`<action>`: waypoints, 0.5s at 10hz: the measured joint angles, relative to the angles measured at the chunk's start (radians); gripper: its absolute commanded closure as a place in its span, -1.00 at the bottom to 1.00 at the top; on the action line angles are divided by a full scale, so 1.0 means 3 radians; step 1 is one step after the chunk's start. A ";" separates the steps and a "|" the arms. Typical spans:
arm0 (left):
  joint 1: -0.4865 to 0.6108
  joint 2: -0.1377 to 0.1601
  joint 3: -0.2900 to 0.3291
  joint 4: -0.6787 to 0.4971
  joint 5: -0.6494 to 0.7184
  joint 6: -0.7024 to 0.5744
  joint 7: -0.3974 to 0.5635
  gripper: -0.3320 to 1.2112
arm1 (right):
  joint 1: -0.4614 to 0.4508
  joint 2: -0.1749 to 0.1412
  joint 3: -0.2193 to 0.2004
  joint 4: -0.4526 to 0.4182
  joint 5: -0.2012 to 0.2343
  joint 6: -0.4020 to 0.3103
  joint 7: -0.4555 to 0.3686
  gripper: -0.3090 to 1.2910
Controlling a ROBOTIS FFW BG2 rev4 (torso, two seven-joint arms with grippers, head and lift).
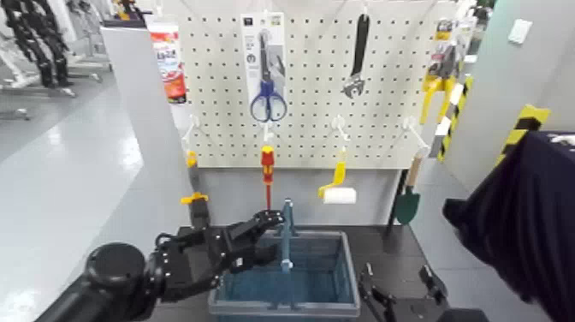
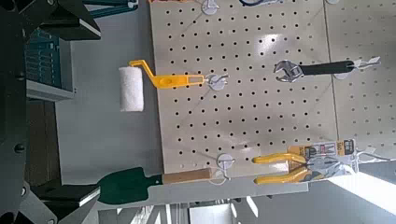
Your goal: Grasp the handle of the crate.
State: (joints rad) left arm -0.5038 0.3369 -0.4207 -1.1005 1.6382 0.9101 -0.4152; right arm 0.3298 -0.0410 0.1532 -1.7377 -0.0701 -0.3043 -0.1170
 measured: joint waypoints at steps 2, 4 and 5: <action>-0.0178 -0.0056 -0.0159 0.0245 0.0000 0.0012 -0.0155 -0.44 | -0.0003 0.0002 0.0000 0.0004 -0.0006 -0.0023 0.0000 -0.44; -0.0320 -0.0094 -0.0286 0.0421 0.0000 0.0023 -0.0258 -0.44 | -0.0011 0.0001 0.0009 0.0014 -0.0008 -0.0043 0.0001 -0.44; -0.0366 -0.0112 -0.0330 0.0483 0.0000 0.0023 -0.0296 -0.44 | -0.0015 -0.0001 0.0014 0.0019 -0.0014 -0.0057 0.0002 -0.44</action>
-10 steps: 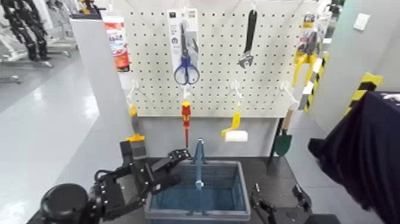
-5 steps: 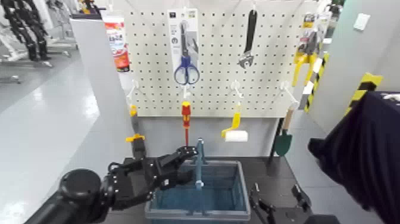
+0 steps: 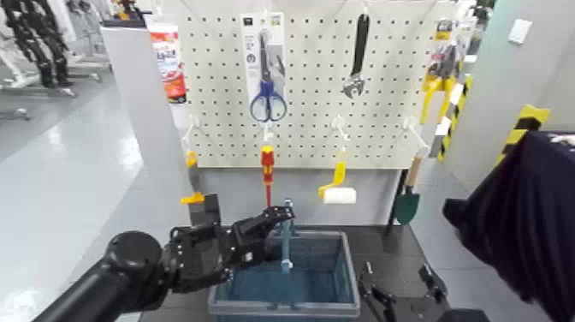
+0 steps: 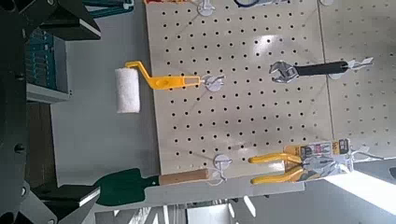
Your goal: Grasp the handle of the crate.
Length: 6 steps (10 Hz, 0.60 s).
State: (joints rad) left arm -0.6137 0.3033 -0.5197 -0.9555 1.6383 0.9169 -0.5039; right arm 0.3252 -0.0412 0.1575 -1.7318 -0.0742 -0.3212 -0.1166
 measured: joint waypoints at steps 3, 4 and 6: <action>-0.0119 -0.0051 -0.0142 0.0164 0.0051 -0.0018 -0.0106 -0.20 | -0.0018 -0.0006 0.0021 0.0013 -0.0015 -0.0030 0.0000 -0.44; -0.0137 -0.0057 -0.0170 0.0199 0.0066 -0.0019 -0.0116 0.35 | -0.0020 -0.0006 0.0024 0.0016 -0.0018 -0.0035 0.0000 -0.44; -0.0151 -0.0063 -0.0207 0.0280 0.0107 -0.0020 -0.0125 0.70 | -0.0022 -0.0008 0.0031 0.0020 -0.0023 -0.0043 0.0000 -0.44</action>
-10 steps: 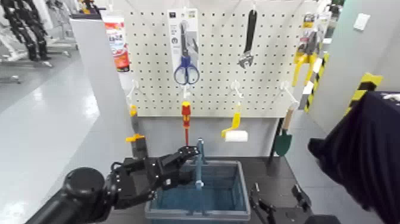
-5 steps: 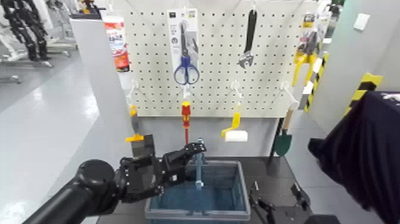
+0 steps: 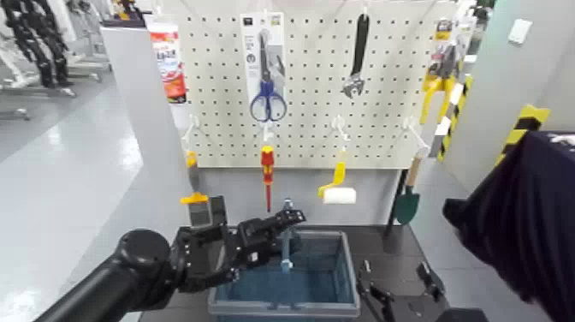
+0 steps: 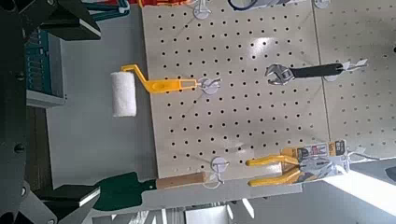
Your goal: Grasp the handle of the crate.
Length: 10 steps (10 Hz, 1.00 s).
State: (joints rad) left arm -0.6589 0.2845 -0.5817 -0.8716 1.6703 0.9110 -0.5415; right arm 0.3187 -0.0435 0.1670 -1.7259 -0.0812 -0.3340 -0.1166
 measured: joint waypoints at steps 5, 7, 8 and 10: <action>0.0007 -0.0009 -0.0013 0.0048 0.0012 -0.0015 -0.0001 0.93 | 0.0001 0.0000 -0.0004 0.0000 0.0000 -0.0010 0.0000 -0.44; 0.0018 -0.0011 -0.0019 0.0035 0.0012 -0.0026 0.0000 0.93 | 0.0004 0.0002 -0.0011 0.0004 0.0000 -0.0016 0.0000 -0.44; 0.0034 -0.0016 -0.0022 0.0019 0.0011 -0.0050 -0.0011 0.93 | 0.0006 0.0002 -0.0014 0.0005 0.0000 -0.0016 0.0000 -0.44; 0.0082 -0.0027 -0.0018 -0.0033 0.0011 -0.0127 -0.0030 0.93 | 0.0011 0.0007 -0.0020 0.0006 0.0000 -0.0017 -0.0002 -0.44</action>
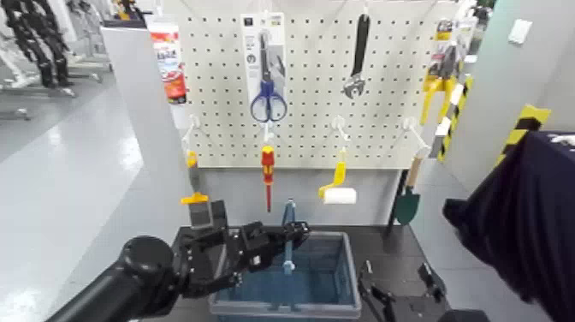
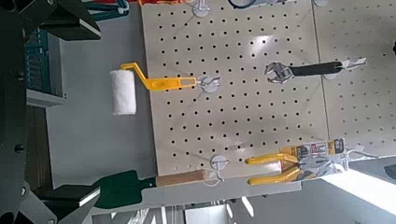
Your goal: Grasp the handle of the crate.
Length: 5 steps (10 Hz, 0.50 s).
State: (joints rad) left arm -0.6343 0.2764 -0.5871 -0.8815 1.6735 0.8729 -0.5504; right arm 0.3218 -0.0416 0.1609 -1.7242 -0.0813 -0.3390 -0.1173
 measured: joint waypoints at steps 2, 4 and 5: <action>0.0053 -0.0001 0.0023 -0.0105 -0.0001 -0.0074 -0.0004 0.93 | 0.0005 0.0000 -0.0008 0.0000 0.0000 0.0005 -0.0003 -0.44; 0.0124 0.0000 0.0039 -0.0270 0.0047 -0.0125 0.0028 0.93 | 0.0010 -0.0001 -0.0015 -0.0005 0.0005 0.0010 -0.0003 -0.44; 0.0171 0.0004 0.0049 -0.0371 0.0084 -0.0143 0.0072 0.93 | 0.0012 -0.0004 -0.0021 -0.0009 0.0005 0.0011 -0.0003 -0.44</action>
State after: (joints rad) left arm -0.5830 0.2776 -0.5725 -0.9929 1.6988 0.8301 -0.5289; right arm 0.3253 -0.0427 0.1547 -1.7268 -0.0798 -0.3356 -0.1181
